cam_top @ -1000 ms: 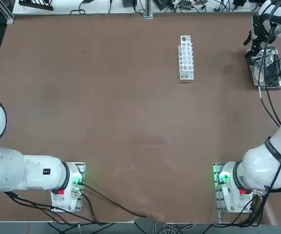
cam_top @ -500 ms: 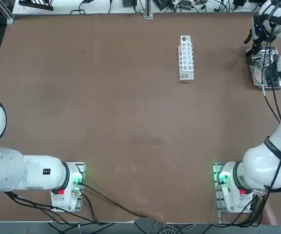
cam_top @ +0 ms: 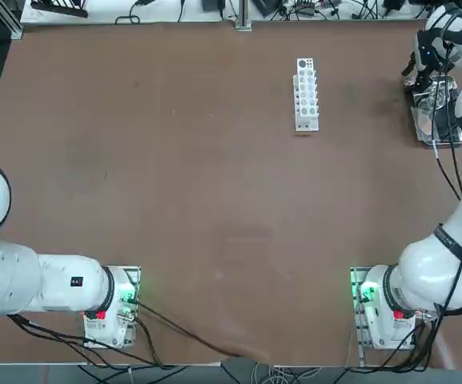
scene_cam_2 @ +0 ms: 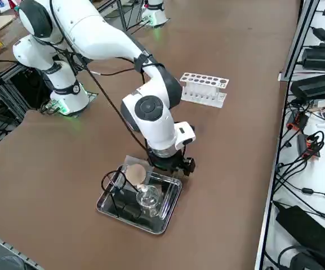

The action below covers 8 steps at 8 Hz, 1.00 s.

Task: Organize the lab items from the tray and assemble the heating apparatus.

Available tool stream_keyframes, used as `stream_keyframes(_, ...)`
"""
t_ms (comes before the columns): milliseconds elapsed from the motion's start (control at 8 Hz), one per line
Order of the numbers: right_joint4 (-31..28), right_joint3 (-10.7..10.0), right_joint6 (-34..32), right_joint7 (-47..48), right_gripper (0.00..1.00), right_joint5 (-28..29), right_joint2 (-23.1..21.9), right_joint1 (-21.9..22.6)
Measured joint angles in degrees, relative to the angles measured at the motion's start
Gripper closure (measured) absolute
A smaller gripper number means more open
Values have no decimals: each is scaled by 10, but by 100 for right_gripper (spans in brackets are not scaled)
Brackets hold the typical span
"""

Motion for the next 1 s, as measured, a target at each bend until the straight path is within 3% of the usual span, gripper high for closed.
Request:
stream_keyframes(375,0,0,0,-4,22,9,2,-2)
stream_keyframes(1000,0,0,1,-7,44,9,7,-2)
